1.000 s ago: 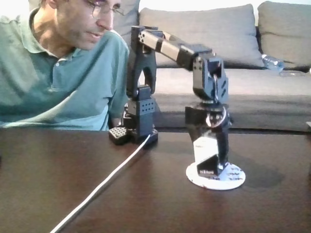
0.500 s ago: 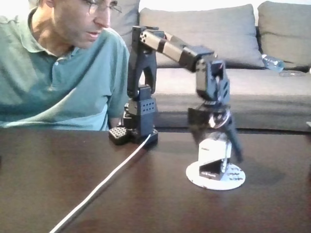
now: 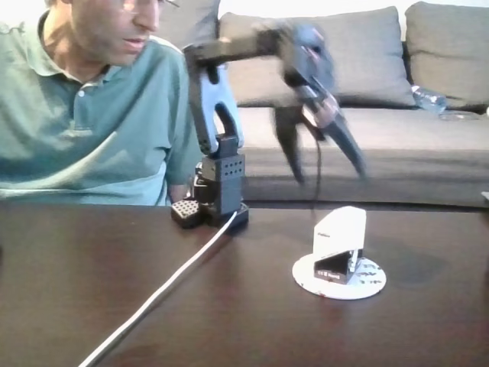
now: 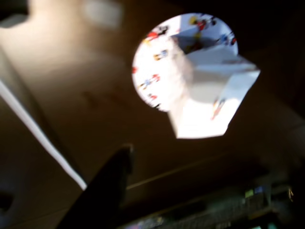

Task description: Grasp a servo box and put it on the zirlivani.

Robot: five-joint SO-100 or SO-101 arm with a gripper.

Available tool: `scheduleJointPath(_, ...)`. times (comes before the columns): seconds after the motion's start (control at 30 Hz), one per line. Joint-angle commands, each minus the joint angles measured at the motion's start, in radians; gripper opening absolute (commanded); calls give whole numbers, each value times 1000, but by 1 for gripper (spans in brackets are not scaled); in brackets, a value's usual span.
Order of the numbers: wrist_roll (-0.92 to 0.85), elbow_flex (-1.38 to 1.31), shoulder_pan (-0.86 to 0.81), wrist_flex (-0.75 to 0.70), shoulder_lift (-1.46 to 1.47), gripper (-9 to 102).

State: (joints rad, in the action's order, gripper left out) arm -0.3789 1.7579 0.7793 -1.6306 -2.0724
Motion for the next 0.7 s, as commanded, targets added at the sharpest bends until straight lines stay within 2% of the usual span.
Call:
scheduleJointPath(0.0,41,-23,-101,-67,-209,15)
scheduleJointPath(0.07,120,2,-218,-58,-339,-1)
scheduleJointPath(0.1,149,32,-285,-43,-408,2)
scheduleJointPath(0.17,186,140,-423,32,-555,0)
scheduleJointPath(0.27,186,431,-569,236,-769,0)
scheduleJointPath(0.43,160,974,-600,520,-1057,0)
scheduleJointPath(0.57,225,1209,-597,538,-1235,1)
scheduleJointPath(0.67,244,1281,-612,506,-1296,1)
